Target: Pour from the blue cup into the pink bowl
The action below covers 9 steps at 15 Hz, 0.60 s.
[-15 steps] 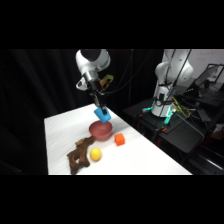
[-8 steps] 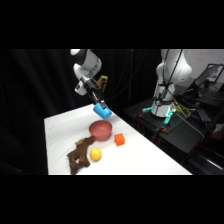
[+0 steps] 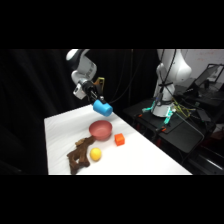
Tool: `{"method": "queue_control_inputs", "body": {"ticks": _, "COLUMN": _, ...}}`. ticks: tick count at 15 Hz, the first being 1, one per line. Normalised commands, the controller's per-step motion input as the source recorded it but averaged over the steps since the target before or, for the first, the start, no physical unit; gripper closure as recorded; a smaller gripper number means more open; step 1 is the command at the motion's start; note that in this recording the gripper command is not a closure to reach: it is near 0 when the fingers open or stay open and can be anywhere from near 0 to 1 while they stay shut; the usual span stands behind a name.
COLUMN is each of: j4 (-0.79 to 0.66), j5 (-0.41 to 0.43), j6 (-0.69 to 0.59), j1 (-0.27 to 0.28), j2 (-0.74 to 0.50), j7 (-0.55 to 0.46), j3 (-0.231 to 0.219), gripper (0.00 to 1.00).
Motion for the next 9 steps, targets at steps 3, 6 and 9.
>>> {"method": "queue_control_inputs", "body": {"ticks": 3, "j4": -0.14, "j5": -0.058, "j6": 0.47, "j1": 0.262, "j2": -0.35, "j7": 0.22, "j3": -0.170, "gripper": 0.08}}
{"method": "queue_control_inputs", "body": {"ticks": 6, "j4": -0.49, "j5": -0.150, "j6": 0.76, "j1": 0.370, "j2": -0.66, "j7": 0.30, "j3": -0.088, "gripper": 0.08}}
{"method": "queue_control_inputs", "body": {"ticks": 9, "j4": -0.63, "j5": -0.236, "j6": 0.88, "j1": 0.386, "j2": -0.71, "j7": 0.34, "j3": 0.030, "gripper": 0.08}}
